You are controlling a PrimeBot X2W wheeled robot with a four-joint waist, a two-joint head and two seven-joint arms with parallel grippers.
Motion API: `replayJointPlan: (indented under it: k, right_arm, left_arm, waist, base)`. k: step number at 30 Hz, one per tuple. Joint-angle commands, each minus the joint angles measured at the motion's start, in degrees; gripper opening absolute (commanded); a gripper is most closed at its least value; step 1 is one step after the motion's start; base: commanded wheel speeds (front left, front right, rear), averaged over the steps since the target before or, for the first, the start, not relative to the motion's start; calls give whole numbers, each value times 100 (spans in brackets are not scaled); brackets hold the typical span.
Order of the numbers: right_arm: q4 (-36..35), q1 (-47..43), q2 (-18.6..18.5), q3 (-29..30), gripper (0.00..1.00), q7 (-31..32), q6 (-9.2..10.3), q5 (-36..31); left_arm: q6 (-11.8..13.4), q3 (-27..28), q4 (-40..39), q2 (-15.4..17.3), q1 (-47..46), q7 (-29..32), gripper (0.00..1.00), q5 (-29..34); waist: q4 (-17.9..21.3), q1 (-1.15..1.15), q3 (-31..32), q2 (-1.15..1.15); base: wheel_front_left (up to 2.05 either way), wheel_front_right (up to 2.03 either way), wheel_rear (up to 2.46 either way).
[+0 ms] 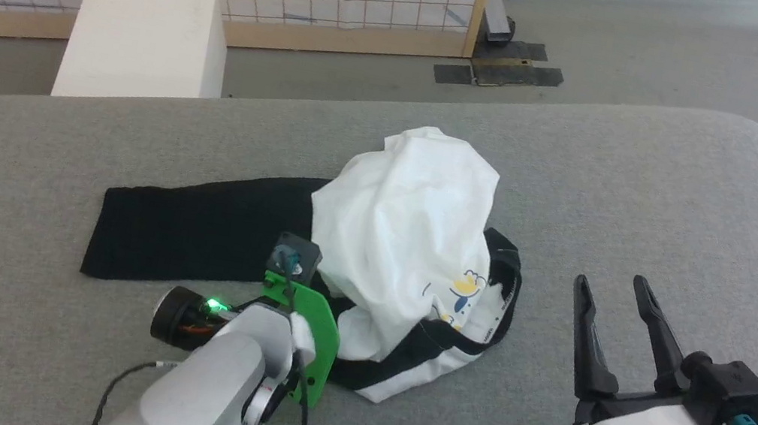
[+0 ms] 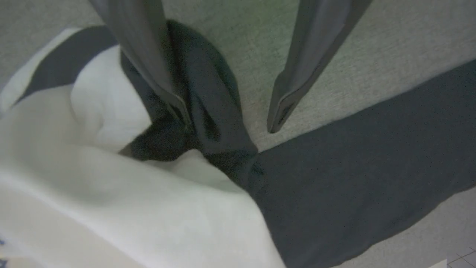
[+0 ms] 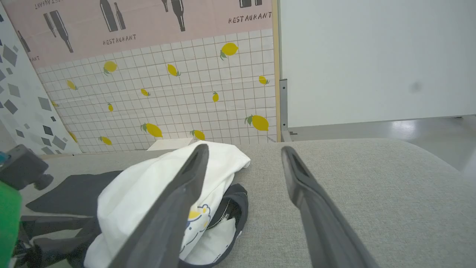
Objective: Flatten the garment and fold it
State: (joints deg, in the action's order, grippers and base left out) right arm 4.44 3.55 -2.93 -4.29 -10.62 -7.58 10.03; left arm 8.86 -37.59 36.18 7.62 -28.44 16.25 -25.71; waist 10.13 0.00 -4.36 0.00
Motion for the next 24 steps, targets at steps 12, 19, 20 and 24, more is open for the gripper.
replayJointPlan:
  k: [12,19,20,24]
  right_arm:
    - [137,80,5,66,100,-145,9,84]
    - [68,8,5,158,100,-93,9,-23]
    - [55,-1,5,156,100,-81,9,-30]
    - [6,-59,5,141,100,-29,9,-55]
  left_arm:
    - [126,238,-200,15,-385,-598,0,-27]
    - [711,1086,-1653,249,215,-2254,0,-206]
    - [818,1202,-1859,306,346,-2393,0,-218]
    - [1280,1684,-2644,529,1117,-2718,0,-342]
  waist:
    - [117,0,-26,0]
    - [-347,0,82,0]
    - [-414,0,94,0]
    - [-737,0,174,0]
  base:
    - [0,0,0]
    - [0,0,0]
    - [0,0,0]
    - [0,0,0]
